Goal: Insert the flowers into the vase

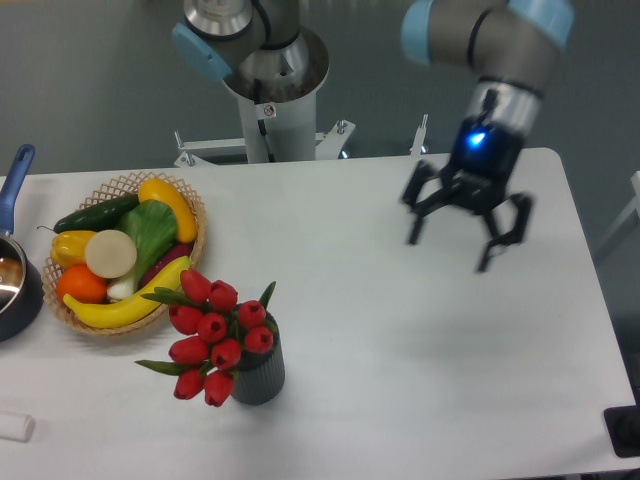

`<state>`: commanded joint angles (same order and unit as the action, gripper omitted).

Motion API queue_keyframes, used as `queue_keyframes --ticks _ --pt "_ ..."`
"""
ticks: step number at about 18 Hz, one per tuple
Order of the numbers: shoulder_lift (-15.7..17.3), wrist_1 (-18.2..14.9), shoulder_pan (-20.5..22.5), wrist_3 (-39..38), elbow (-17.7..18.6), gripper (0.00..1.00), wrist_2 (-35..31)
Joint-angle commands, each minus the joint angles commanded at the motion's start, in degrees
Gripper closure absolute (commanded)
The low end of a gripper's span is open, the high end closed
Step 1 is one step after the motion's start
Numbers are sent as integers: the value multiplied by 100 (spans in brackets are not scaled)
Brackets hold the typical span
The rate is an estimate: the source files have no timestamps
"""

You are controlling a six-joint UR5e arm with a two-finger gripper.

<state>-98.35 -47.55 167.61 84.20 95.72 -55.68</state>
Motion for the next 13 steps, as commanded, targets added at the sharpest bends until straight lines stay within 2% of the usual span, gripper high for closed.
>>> queue_keyframes --ticks 2,3,6,7,13 --pt "62 -70 -70 44 -123 0 -818" --pt "79 -227 -114 227 -150 0 -1091" --pt "255 -1079 -106 1411 -281 0 -1690" --pt "255 -1264 -88 1711 -334 0 -1753" --pt "316 -1328 -35 1925 -238 0 -1736"
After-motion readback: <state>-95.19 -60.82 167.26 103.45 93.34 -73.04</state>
